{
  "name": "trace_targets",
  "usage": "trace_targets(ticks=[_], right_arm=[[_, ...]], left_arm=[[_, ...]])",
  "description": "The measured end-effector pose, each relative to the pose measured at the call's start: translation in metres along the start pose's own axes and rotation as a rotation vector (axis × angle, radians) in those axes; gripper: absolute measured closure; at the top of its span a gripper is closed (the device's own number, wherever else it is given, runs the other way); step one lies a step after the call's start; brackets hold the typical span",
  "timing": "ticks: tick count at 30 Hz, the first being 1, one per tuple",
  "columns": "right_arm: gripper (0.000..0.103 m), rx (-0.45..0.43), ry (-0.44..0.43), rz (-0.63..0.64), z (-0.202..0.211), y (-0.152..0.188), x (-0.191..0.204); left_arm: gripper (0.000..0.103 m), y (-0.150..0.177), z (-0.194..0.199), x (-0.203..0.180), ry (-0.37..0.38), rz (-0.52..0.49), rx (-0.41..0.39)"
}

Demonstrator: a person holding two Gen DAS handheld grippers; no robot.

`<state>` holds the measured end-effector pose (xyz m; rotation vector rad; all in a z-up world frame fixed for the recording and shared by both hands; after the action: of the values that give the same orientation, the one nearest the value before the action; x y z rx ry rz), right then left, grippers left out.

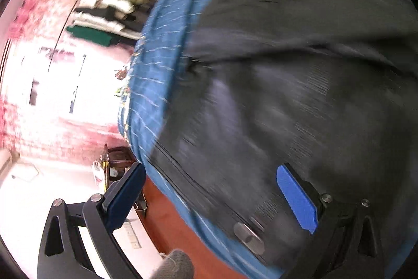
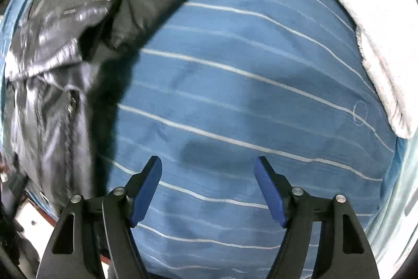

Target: Fold large clothes

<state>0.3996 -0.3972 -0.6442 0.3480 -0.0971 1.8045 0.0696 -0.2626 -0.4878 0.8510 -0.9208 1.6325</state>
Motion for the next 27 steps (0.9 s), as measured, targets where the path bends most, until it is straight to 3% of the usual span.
trace_targets(ticks=[5, 9, 13, 17, 18, 20, 22, 23, 25, 27], right_arm=[[0.028, 0.027, -0.006, -0.015, 0.008, 0.015, -0.040], [0.028, 0.041, 0.004, -0.045, 0.017, 0.018, -0.080], [0.028, 0.056, 0.025, -0.052, 0.023, 0.013, -0.114], [0.028, 0.064, 0.014, -0.055, 0.027, -0.007, -0.140], [0.028, 0.063, 0.001, -0.050, 0.018, -0.022, -0.129], [0.028, 0.047, -0.070, -0.031, 0.016, -0.039, -0.125], [0.023, 0.008, -0.209, -0.020, 0.013, -0.065, -0.116], [0.014, -0.012, -0.285, -0.014, 0.012, -0.074, -0.111], [0.012, -0.045, -0.495, -0.003, 0.009, -0.100, -0.095], [0.012, -0.070, -0.672, -0.026, 0.004, -0.118, -0.082]], left_arm=[[0.000, 0.043, 0.075, -0.052, 0.007, -0.113, -0.039], [0.000, 0.059, 0.094, -0.083, 0.030, -0.169, -0.039], [0.000, 0.050, 0.078, -0.112, -0.031, -0.202, -0.037], [0.000, 0.027, 0.055, -0.107, -0.070, -0.110, -0.028], [0.000, 0.021, 0.047, -0.102, -0.071, -0.090, -0.016], [0.001, 0.013, 0.036, -0.092, -0.071, -0.052, 0.005], [0.012, 0.010, 0.023, -0.084, -0.017, -0.023, 0.037], [0.019, 0.008, 0.019, -0.080, 0.025, -0.018, 0.038], [0.073, 0.007, 0.021, -0.075, 0.107, -0.017, 0.021], [0.091, 0.004, 0.031, -0.065, 0.141, -0.010, -0.029]])
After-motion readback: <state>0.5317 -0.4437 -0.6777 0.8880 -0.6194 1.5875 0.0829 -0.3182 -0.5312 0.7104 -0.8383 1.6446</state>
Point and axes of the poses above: each gripper's, at about its wrist camera, not at the fingertips, and z roughly against the way its jaws point, x to its left, y to its underside, the point moved 4 cm from there along -z, roughly the way its jaws point, and after that the axes turned 15 degrees about -y, right-handed, at the moved point
